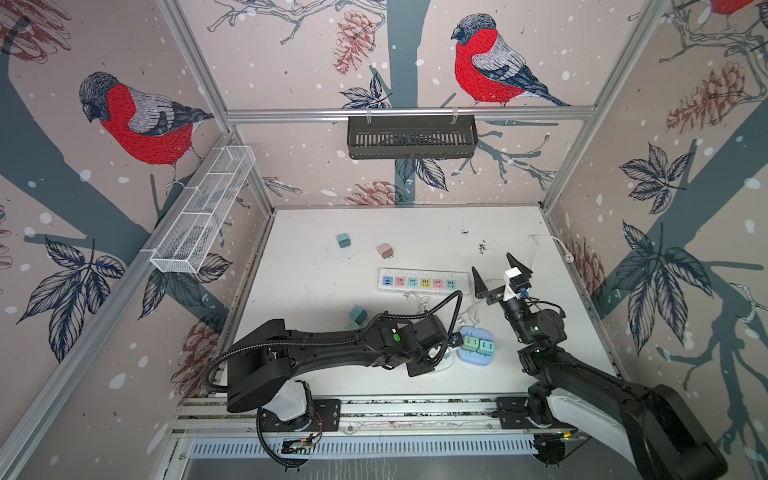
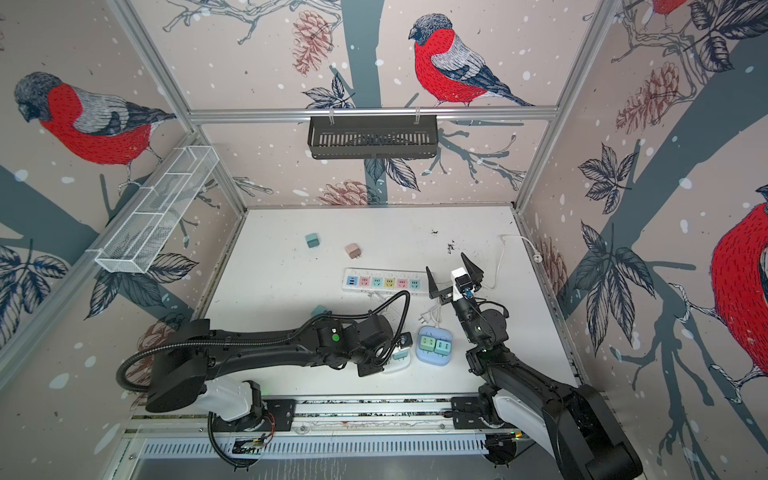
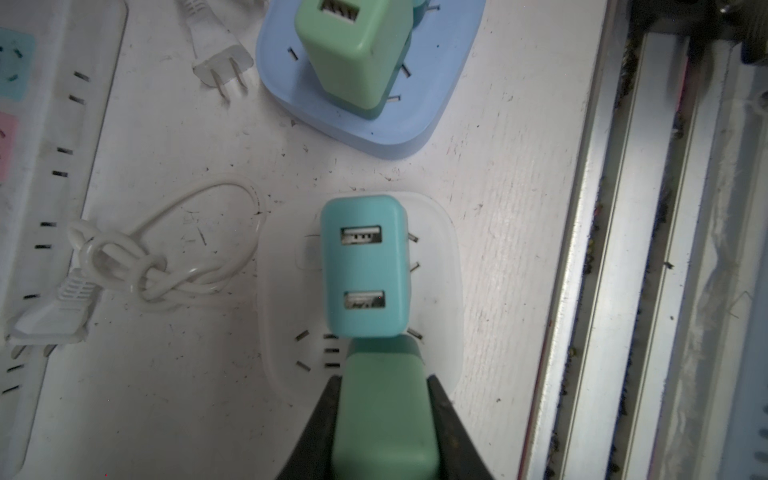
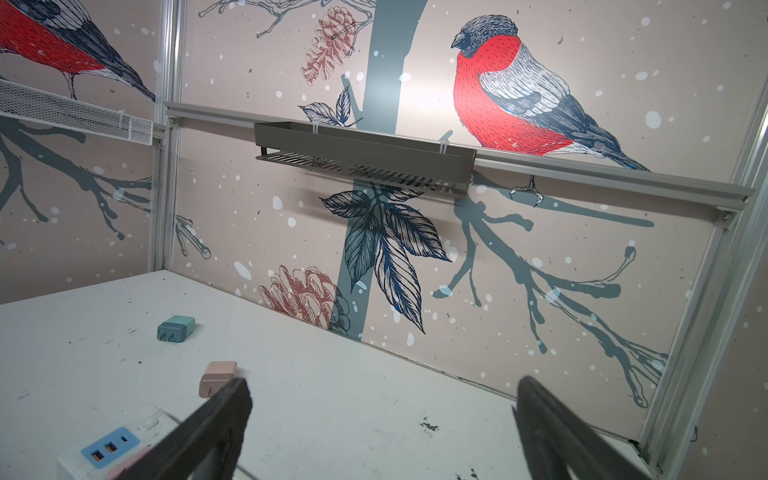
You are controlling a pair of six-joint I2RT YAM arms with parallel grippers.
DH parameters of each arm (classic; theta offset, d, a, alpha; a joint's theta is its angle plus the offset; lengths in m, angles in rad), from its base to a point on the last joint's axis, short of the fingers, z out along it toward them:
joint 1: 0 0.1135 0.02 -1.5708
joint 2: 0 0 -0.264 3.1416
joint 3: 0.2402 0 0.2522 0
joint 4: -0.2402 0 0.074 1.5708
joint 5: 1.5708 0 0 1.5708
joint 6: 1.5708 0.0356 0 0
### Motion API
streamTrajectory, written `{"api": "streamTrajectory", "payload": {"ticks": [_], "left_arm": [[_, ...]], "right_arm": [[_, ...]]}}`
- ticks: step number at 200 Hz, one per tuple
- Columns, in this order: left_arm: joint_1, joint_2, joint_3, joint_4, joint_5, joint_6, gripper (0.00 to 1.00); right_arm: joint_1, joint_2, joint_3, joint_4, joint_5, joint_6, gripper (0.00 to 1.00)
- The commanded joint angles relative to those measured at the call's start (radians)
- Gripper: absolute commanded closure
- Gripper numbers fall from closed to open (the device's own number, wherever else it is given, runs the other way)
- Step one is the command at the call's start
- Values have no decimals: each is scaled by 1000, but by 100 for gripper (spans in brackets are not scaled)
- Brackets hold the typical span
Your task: Insert the plug
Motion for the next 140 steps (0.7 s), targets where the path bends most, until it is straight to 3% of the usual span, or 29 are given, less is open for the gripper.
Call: {"api": "streamTrajectory", "payload": {"ticks": [1,92,140], "left_arm": [[-2,12,8,-10,15,-7,100],[-1,139,164,-242,-55,-68,100],[-1,181,192,-262,-42,-67,100]], "right_arm": [[0,4,10,18,-17,10,0],[-3,18,18,15,-16,13,0],[-7,26,23,15,-14,16,0]]}}
